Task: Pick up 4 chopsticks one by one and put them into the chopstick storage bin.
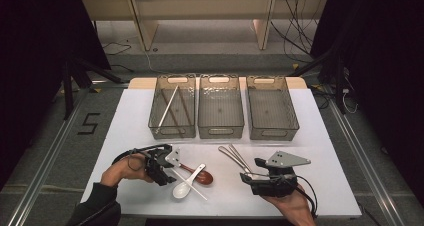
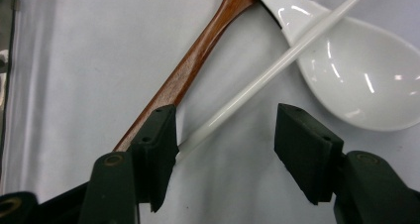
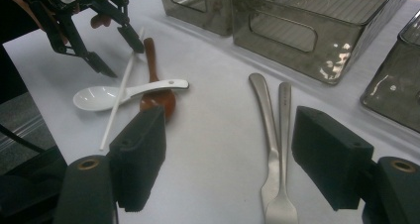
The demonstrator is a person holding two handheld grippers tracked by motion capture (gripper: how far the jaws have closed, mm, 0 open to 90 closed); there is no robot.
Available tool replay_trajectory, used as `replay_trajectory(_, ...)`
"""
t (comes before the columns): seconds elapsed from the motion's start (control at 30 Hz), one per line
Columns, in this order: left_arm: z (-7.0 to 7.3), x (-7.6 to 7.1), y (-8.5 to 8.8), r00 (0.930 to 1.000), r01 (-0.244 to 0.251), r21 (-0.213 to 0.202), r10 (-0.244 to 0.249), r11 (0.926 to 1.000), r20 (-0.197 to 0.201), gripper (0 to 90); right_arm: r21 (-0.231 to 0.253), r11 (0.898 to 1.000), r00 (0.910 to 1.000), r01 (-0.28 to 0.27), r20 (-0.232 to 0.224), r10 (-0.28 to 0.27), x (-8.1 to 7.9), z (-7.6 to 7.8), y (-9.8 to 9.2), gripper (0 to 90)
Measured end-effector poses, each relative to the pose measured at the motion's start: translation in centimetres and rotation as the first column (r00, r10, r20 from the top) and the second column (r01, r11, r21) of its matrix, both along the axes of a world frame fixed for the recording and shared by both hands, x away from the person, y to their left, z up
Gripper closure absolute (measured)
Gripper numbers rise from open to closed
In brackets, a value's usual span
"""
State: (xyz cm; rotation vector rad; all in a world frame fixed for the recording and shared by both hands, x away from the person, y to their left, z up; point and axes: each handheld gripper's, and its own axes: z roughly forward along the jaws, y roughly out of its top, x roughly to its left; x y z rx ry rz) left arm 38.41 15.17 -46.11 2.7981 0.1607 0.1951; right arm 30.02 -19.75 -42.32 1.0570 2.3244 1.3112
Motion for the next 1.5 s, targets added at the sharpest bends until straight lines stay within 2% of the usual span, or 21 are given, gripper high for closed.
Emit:
replay_trajectory(0.13,-0.08,0.08,-0.18,0.9999,0.016,0.002,-0.016,0.9999,-0.002,43.1,-0.002,1.0,1.0,0.0,-0.001,0.0,0.01,0.0,-0.03,30.3)
replay_trajectory(0.17,-0.19,0.14,-0.32,0.9995,0.028,0.018,-0.028,0.9994,-0.013,44.1,-0.003,1.0,1.0,0.0,0.0,0.0,0.01,0.0,-0.03,30.3)
replay_trajectory(0.23,-0.32,0.13,-0.38,0.9995,0.029,0.02,-0.029,0.9994,-0.014,45.2,-0.001,1.0,1.0,0.0,0.001,0.0,0.0,0.01,-0.03,30.3)
replay_trajectory(0.4,-0.21,0.14,-0.41,0.9983,0.052,0.03,-0.051,0.9982,-0.027,52.5,0.001,1.0,1.0,0.002,0.001,-0.002,0.01,0.02,-0.06,30.3)
replay_trajectory(0.87,-0.08,-0.29,-0.52,0.9931,0.117,0.052,-0.116,0.9918,-0.019,70.5,0.0,1.0,1.0,0.002,0.001,-0.002,0.03,0.11,-0.19,30.4)
replay_trajectory(1.33,-0.04,-0.53,-0.57,0.9867,0.161,0.046,-0.16,0.9859,-0.029,81.4,-0.006,1.0,1.0,0.004,0.001,-0.004,0.04,0.12,-0.23,30.5)
replay_trajectory(1.5,-0.07,-0.41,-0.46,0.9862,0.163,0.026,-0.162,0.9862,-0.033,83.5,-0.007,1.0,1.0,0.002,-0.001,-0.002,0.06,0.1,-0.23,30.6)
